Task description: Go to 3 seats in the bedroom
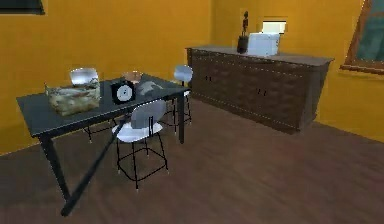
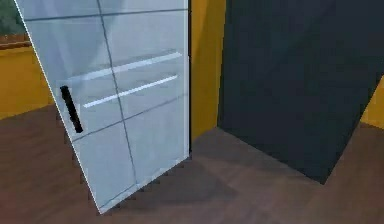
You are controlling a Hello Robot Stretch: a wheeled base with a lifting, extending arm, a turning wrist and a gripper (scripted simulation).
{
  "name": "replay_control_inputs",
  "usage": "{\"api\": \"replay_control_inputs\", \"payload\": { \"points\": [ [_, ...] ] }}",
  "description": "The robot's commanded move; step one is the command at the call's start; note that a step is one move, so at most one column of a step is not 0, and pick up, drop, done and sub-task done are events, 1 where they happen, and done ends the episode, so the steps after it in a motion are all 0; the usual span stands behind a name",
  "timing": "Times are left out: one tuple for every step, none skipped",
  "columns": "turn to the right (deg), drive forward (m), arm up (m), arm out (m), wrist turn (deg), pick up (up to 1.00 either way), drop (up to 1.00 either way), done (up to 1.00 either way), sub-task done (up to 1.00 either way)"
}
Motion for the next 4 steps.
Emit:
{"api": "replay_control_inputs", "payload": {
  "points": [
    [-33.0, 0.00, 0.00, 0.00, 0.0, 0.00, 0.00, 0.00, 0.00],
    [0.0, 0.60, 0.00, 0.00, 0.0, 0.00, 0.00, 0.00, 0.00],
    [21.0, 0.00, 0.00, 0.00, 0.0, 0.00, 0.00, 0.00, 0.00],
    [0.0, 0.00, 0.00, 0.00, 0.0, 0.00, 0.00, 0.00, 1.00]
  ]
}}
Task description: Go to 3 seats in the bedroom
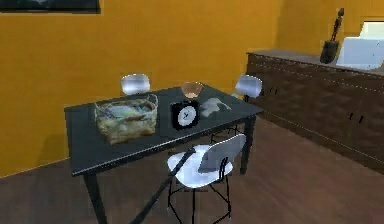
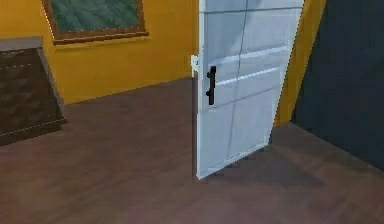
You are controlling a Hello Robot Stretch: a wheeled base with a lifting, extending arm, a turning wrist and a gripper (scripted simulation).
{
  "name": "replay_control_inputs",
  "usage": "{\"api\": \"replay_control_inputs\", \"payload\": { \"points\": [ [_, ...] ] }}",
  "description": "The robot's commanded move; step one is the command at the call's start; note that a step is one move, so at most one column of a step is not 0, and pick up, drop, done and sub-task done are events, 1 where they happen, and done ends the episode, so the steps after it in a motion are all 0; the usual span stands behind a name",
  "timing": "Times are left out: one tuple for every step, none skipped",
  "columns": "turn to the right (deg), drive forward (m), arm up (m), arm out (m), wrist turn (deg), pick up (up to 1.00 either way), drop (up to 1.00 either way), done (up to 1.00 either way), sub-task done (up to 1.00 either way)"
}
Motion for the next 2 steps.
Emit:
{"api": "replay_control_inputs", "payload": {
  "points": [
    [45.0, 0.00, 0.00, 0.00, 0.0, 0.00, 0.00, 0.00, 0.00],
    [6.0, 0.00, 0.00, 0.00, 0.0, 0.00, 0.00, 0.00, 0.00]
  ]
}}
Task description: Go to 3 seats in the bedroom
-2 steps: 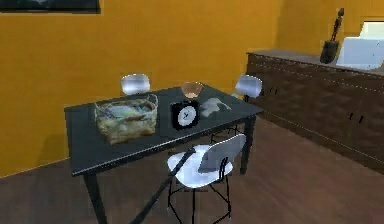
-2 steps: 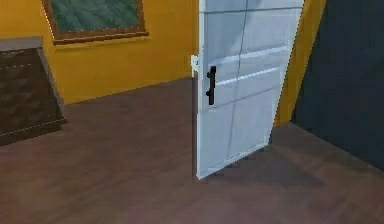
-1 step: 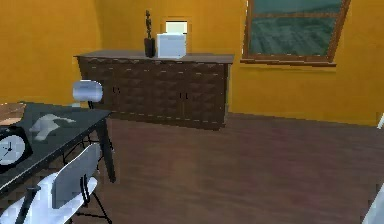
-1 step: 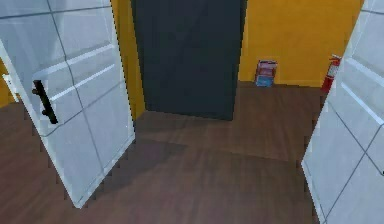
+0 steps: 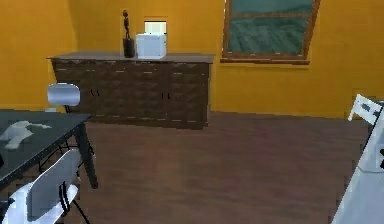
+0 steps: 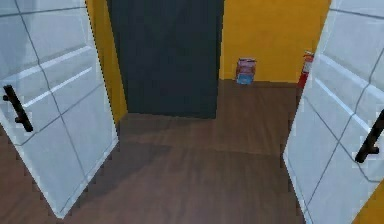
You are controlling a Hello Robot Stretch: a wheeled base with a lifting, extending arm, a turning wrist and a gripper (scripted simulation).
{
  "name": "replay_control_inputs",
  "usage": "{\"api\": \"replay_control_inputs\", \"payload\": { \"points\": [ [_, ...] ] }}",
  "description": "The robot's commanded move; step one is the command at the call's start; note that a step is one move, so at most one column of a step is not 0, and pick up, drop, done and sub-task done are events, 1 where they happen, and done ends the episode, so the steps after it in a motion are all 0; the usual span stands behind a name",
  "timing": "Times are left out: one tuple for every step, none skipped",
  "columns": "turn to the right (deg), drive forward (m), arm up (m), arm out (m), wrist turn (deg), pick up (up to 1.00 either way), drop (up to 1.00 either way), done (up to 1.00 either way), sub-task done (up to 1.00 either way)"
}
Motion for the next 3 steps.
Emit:
{"api": "replay_control_inputs", "payload": {
  "points": [
    [0.0, 1.00, 0.00, 0.00, 0.0, 0.00, 0.00, 0.00, 0.00],
    [3.0, 0.00, 0.00, 0.00, 0.0, 0.00, 0.00, 0.00, 0.00],
    [45.0, 0.00, 0.00, 0.00, 0.0, 0.00, 0.00, 0.00, 0.00]
  ]
}}
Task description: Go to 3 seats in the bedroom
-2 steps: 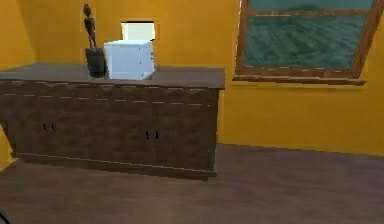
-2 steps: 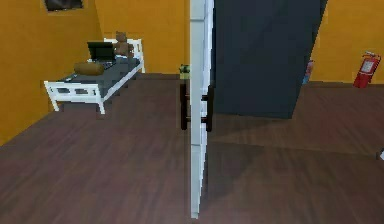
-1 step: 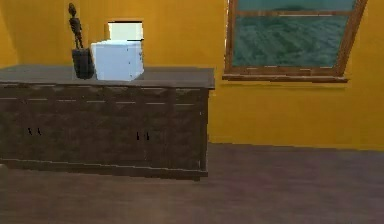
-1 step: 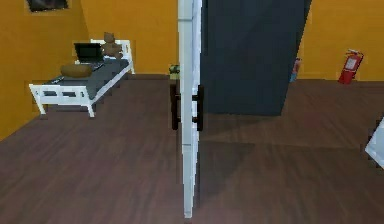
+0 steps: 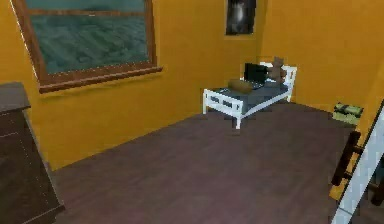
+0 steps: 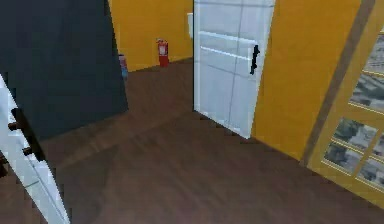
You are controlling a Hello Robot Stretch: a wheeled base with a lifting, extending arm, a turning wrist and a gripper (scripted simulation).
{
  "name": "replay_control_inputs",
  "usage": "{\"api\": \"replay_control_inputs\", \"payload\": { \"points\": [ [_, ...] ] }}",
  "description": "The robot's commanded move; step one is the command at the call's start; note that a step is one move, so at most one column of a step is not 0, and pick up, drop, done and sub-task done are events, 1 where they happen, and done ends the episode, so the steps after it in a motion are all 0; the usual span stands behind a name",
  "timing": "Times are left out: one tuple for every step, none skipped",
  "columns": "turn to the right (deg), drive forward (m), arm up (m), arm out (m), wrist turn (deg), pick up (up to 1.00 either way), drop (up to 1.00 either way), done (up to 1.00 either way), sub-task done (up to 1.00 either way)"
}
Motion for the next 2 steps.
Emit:
{"api": "replay_control_inputs", "payload": {
  "points": [
    [45.0, 0.00, 0.00, 0.00, 0.0, 0.00, 0.00, 0.00, 0.00],
    [3.0, 0.00, 0.00, 0.00, 0.0, 0.00, 0.00, 0.00, 0.00]
  ]
}}
